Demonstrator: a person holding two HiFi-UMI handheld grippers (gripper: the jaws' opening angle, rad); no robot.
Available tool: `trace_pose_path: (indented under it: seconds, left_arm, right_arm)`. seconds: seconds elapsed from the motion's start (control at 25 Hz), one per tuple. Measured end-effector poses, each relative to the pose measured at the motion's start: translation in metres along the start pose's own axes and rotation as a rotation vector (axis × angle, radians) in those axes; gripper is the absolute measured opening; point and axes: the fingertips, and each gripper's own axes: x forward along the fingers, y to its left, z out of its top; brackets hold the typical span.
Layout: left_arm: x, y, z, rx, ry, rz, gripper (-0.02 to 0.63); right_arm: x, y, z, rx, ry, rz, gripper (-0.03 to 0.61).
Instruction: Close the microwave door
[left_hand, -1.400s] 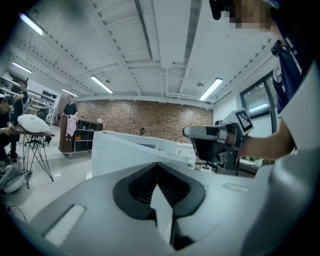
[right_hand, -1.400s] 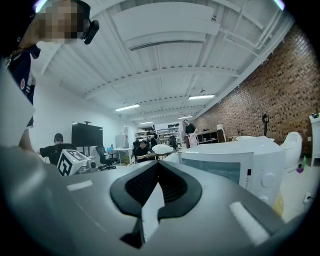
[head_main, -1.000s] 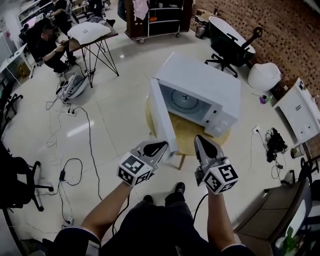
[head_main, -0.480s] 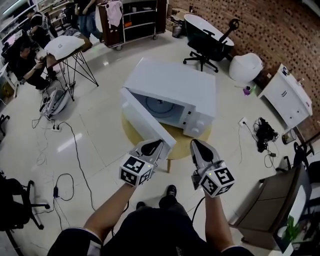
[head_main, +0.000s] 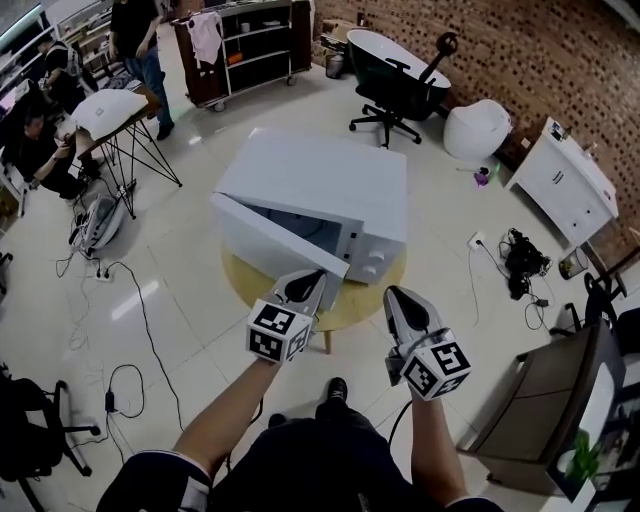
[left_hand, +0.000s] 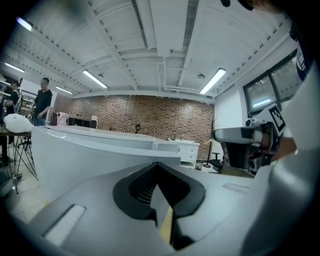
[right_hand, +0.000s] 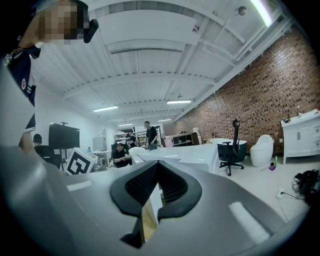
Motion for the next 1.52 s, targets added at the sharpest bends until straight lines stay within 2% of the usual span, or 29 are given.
trace_pose_path:
  seconds: [0.56, 0.92, 1.36, 1.52]
  left_arm:
    - [0.073, 0.018, 0.007, 0.013, 0.022, 0.035, 0.012]
    - [0.077, 0.018, 0.011, 0.022, -0.012, 0.052, 0.012]
    - [0.092, 0.026, 0.014, -0.008, 0.002, 0.059, 0.011]
    - [0.078, 0.009, 0.017, -0.004, -0.003, 0.012, 0.011]
  right_arm:
    - [-0.005, -0.047, -0.006, 0.03, 0.011, -0.03, 0.002]
    - [-0.002, -0.07, -0.007, 0.042, 0.026, -0.043, 0.002]
    - [-0.002, -0.078, -0.011, 0.048, 0.031, -0.06, 0.002]
    - [0.003, -0.068, -0.009, 0.037, 0.026, -0.044, 0.002]
